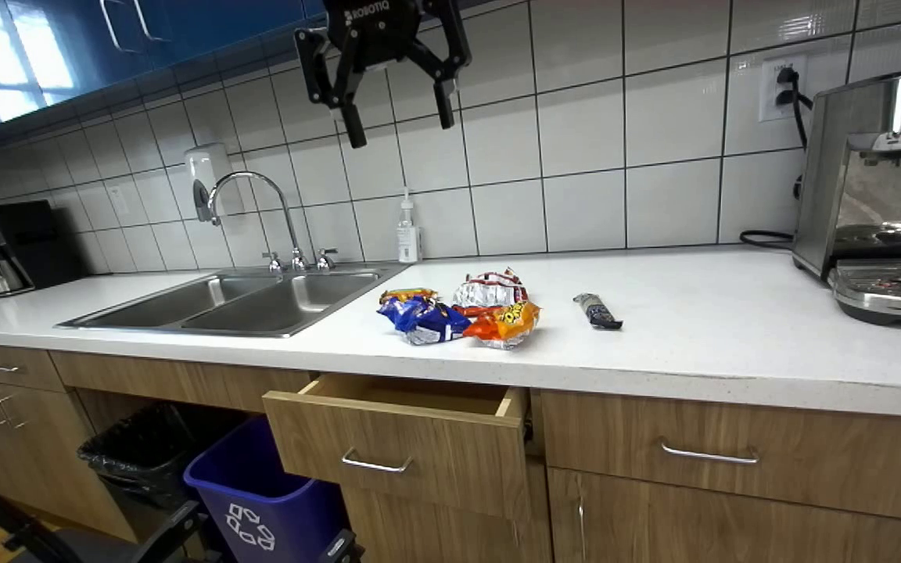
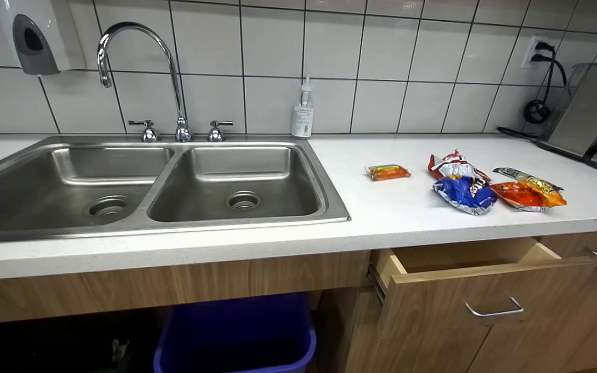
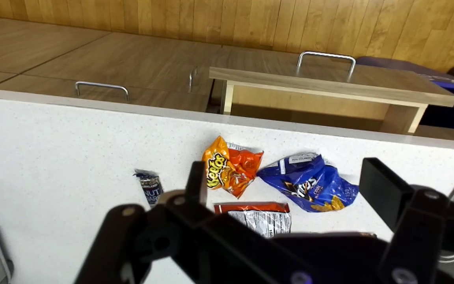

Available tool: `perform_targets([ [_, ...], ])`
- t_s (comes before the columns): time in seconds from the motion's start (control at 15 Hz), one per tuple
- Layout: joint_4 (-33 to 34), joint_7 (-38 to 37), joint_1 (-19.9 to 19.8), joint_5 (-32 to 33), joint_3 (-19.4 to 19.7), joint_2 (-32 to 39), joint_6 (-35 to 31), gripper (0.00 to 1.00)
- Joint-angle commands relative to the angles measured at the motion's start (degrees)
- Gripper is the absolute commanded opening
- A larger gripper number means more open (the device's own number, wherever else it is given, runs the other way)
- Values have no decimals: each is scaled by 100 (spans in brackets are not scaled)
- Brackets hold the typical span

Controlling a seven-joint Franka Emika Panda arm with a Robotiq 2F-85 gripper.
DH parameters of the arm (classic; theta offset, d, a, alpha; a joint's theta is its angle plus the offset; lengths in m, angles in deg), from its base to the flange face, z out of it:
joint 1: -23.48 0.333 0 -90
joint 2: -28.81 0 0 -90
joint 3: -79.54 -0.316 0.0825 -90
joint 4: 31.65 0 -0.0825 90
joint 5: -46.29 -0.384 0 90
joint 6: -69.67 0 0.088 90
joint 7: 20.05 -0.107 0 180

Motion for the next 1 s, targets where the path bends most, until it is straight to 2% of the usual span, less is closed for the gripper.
perform_targets([
  [0.0, -332, -44, -2, -78, -111, -98, -428, 100],
  [0.33, -637, -215, 39, -179, -207, 19, -886, 100],
  [0.93, -1292, -816, -26, -148, -534, 331, -2217, 100],
])
